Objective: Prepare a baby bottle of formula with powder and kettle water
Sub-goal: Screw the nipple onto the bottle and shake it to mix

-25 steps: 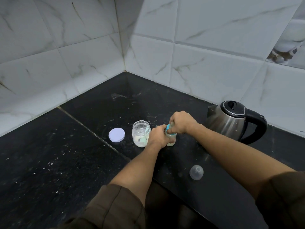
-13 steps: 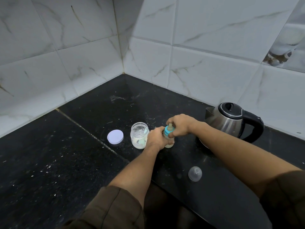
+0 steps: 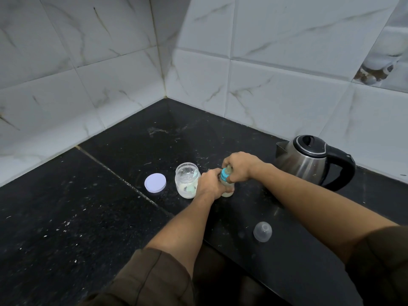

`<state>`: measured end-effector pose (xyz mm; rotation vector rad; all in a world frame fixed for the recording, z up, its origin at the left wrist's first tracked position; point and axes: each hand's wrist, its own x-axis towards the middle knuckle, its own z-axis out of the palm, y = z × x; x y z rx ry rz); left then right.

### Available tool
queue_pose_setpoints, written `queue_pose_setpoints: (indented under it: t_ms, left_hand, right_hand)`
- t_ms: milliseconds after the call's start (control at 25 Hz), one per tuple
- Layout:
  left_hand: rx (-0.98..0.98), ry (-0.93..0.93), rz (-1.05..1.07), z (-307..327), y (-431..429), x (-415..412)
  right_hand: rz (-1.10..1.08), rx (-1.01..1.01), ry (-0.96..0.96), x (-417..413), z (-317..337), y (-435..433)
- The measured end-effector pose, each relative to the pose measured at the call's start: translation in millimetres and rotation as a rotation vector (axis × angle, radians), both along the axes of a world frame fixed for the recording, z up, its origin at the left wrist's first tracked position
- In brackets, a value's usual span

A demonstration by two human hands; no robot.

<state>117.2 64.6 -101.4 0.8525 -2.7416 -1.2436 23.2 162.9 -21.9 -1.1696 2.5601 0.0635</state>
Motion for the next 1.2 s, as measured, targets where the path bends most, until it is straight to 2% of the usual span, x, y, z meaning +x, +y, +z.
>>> queue_pose_setpoints:
  t_ms: [200,440,1000,1120,1200]
  left_hand:
    - [-0.023,0.027,0.008,0,3,1]
    - [-0.016,0.004,0.016,2,3,1]
    - [-0.056,-0.043,0.025,3,8,-5]
    - [-0.042,-0.015,0.027,1,7,-5]
    - [-0.047,-0.004,0.021,-1,9,-6]
  right_hand:
    - [-0.144,0.003,0.209,3,-9,-1]
    - [0.024,-0.007,0.048,-2,-5,3]
    - [-0.225,-0.087,0.142,11,-20,-2]
    - [-0.088,-0.031,0.064,4,-17,2]
    - [0.0,0.039,0.078,0,-10,3]
